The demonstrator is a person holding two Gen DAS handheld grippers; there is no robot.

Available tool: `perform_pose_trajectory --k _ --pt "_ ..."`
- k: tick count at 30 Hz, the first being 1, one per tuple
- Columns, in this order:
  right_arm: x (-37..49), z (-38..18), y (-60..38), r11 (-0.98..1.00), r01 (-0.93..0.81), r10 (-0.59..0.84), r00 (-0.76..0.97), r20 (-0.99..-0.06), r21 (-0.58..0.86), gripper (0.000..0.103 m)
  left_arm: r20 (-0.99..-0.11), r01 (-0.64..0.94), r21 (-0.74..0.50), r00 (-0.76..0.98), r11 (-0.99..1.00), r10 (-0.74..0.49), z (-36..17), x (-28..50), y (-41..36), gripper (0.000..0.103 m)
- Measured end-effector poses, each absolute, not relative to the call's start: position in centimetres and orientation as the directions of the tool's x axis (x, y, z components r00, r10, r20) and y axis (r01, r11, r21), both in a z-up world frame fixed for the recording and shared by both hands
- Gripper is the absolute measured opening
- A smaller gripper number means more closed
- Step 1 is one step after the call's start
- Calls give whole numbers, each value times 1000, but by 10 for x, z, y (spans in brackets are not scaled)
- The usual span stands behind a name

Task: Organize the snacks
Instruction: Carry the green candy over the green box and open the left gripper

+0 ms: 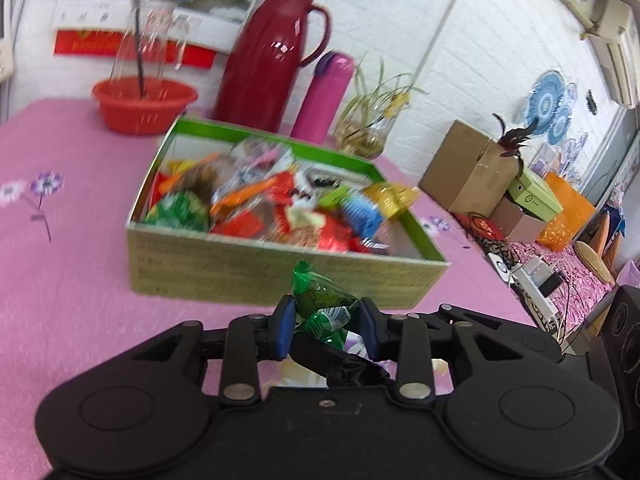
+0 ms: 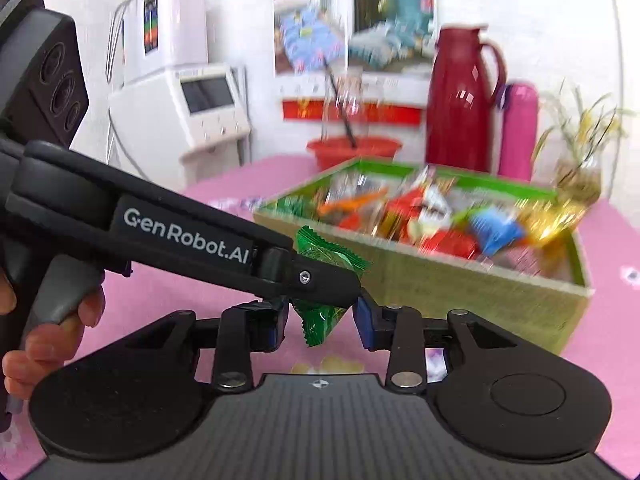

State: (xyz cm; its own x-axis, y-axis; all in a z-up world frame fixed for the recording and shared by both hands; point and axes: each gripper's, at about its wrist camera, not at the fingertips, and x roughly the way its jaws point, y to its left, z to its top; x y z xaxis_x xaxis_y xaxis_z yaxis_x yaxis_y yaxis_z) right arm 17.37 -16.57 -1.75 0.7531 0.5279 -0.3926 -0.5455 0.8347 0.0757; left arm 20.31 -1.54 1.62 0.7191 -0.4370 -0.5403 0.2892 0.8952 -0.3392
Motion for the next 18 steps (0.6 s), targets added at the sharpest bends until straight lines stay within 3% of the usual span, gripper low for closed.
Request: perform_pose_trajectory --k 11,18 --pt "193 5 -186 863 -504 493 827 -271 32 62 -473 365 -285 750 886 -462 44 228 -36 20" --pt "222 0 -193 868 -495 486 830 -275 39 62 -480 365 -290 744 885 -464 37 260 -36 21"
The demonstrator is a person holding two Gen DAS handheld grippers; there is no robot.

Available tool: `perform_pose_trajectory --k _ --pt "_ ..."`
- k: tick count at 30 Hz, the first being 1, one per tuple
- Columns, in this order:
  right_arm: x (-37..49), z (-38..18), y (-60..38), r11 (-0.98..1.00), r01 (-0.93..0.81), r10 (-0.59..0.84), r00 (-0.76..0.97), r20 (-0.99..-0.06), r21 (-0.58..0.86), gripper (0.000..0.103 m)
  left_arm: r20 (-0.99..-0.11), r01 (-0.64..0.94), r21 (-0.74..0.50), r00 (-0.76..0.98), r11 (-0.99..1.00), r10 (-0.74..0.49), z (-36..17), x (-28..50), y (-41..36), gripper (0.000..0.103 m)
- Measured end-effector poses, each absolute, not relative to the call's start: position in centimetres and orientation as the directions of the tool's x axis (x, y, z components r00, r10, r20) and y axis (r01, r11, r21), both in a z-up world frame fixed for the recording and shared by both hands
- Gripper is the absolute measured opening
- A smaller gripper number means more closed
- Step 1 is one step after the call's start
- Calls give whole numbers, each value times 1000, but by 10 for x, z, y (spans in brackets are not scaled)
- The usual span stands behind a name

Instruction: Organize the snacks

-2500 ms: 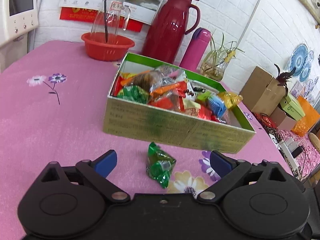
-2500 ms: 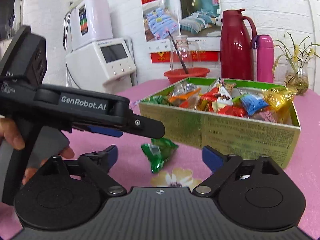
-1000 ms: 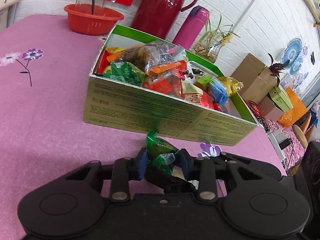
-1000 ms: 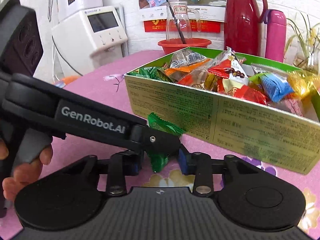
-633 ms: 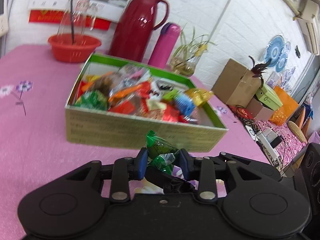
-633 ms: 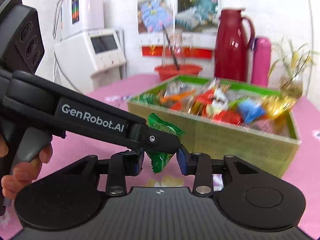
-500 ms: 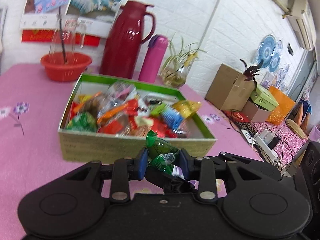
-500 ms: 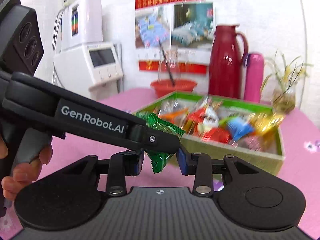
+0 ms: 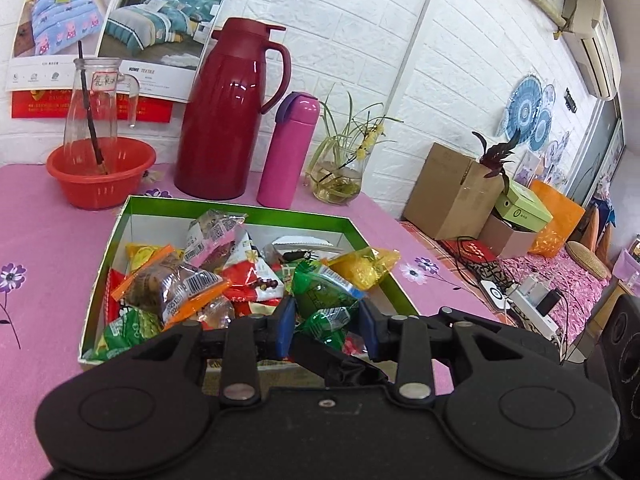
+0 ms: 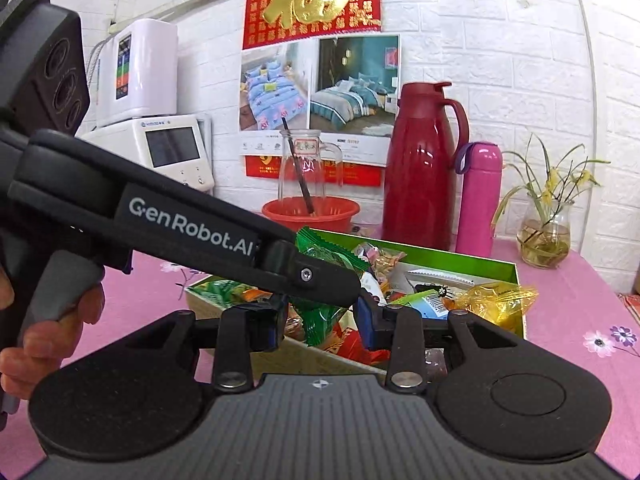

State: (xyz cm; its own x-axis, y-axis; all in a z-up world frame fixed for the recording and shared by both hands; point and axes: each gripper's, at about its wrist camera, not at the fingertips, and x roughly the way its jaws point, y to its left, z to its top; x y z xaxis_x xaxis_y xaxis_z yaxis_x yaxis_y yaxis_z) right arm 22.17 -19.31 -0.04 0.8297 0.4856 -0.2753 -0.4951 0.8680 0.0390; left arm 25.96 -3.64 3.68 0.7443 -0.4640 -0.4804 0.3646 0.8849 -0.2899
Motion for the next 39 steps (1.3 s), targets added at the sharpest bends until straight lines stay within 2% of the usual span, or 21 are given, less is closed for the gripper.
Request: perform_pose_trajectory --k 5,6,7,8,9,10,11,20,28,39 --pt "242 -8 -190 858 -511 503 815 -286 54 63 -501 335 -283 747 899 -436 28 274 -33 23" --pt "246 -10 -188 855 -516 507 812 -291 50 64 -505 326 -284 748 902 -430 25 276 -32 41" --pt "249 -12 -187 858 -512 500 813 -297 42 69 -508 323 -290 746 901 -431 22 277 -30 68" --pt "250 -14 -185 861 -508 493 816 -303 30 75 -509 308 -292 751 905 -420 19 277 -28 84" --pt "250 -15 -185 862 -506 488 819 -302 23 89 -503 287 -288 766 914 -400 18 275 -27 103" --pt "248 -17 -185 862 -506 488 820 -298 18 100 -496 273 -274 781 922 -379 17 272 -26 103" --pt "247 -18 -185 863 -506 487 822 -295 15 103 -495 273 -258 787 927 -369 16 271 -27 103" --pt "229 -9 -190 870 -494 471 837 -279 -13 103 -490 237 -258 804 937 -338 27 252 -23 103" --pt "176 7 -210 891 -454 427 856 -292 -29 103 -462 185 -203 848 962 -261 47 194 -24 103" --pt "123 7 -247 952 -303 305 916 -259 49 103 -448 86 -172 881 981 -156 40 131 -34 103"
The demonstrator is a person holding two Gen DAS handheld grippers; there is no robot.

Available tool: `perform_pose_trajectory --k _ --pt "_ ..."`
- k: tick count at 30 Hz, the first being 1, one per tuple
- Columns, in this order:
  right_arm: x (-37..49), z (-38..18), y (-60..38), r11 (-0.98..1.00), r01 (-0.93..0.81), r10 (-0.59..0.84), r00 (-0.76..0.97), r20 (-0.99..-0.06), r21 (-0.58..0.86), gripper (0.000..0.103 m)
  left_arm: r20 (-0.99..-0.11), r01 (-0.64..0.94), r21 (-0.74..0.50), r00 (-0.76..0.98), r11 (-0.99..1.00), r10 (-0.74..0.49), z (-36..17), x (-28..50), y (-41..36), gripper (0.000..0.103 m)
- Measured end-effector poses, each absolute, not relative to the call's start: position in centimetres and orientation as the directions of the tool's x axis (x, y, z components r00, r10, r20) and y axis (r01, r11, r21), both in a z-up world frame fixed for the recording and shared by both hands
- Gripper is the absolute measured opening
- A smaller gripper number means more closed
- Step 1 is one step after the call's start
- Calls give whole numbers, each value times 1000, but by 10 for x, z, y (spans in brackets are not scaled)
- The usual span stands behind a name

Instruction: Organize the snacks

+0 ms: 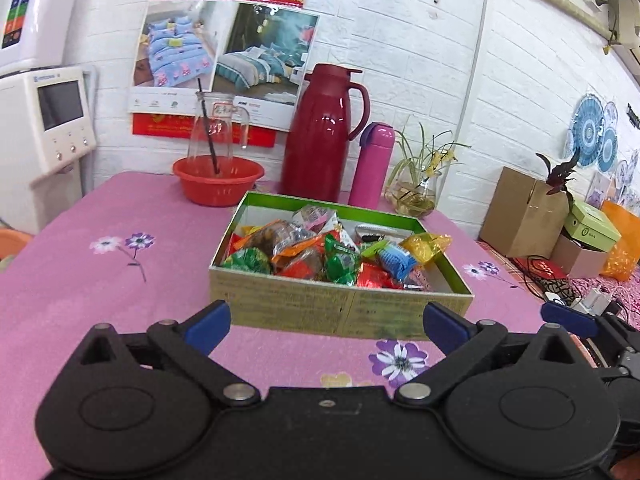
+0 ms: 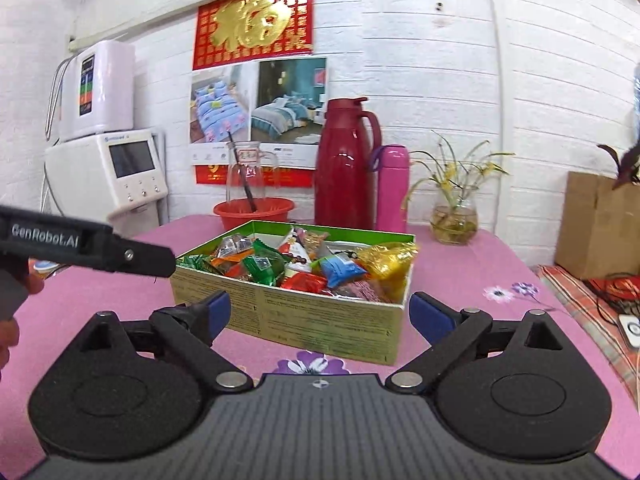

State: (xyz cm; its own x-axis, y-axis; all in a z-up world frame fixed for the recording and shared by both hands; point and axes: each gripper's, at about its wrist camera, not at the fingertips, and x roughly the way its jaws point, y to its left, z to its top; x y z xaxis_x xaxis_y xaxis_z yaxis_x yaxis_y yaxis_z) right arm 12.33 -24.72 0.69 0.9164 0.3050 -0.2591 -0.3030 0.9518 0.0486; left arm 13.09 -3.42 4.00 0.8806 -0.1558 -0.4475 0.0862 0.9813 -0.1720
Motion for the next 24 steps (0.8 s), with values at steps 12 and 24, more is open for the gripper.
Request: perform_pose_trajectory --k 12,24 --pt "120 -16 -253 968 -244 249 907 -340 59 103 -490 5 -119 870 993 -63 18 114 -39 103" --pt "122 -19 -251 970 -238 238 905 -354 45 103 -518 -18 -114 854 993 -44 8 123 -37 103"
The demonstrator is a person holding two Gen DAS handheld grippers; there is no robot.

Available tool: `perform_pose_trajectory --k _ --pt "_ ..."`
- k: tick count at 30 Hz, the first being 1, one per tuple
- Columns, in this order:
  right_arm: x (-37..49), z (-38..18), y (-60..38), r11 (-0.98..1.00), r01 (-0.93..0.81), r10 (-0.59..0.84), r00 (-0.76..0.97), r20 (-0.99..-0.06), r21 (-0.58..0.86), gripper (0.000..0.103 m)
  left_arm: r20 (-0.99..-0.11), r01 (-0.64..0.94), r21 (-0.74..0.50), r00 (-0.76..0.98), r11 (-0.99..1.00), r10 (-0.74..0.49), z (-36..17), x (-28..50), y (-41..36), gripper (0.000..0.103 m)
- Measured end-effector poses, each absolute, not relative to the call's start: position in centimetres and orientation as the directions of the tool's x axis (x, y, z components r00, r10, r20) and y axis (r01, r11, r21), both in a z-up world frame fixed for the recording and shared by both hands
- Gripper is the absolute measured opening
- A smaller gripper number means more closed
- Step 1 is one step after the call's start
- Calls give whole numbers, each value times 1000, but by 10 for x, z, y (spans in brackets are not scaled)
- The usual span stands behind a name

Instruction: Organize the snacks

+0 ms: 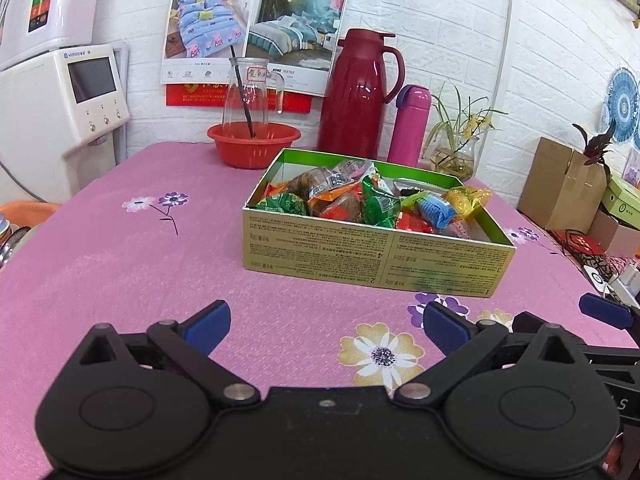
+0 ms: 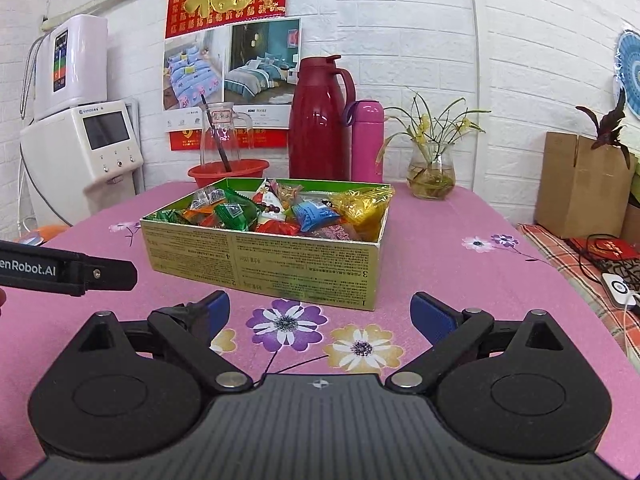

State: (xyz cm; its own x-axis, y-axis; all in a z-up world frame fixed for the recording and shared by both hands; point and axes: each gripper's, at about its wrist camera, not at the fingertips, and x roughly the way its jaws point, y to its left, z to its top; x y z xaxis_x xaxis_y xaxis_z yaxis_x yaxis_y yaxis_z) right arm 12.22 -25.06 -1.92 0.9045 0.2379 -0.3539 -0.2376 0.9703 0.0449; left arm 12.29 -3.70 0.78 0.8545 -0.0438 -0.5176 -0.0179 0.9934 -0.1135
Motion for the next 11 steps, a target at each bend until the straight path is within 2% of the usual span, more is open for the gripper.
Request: perform_pose_trajectory --k 11 --pt "124 -21 -248 969 -242 241 902 -360 42 103 -514 -16 -120 856 993 -48 6 123 -34 103"
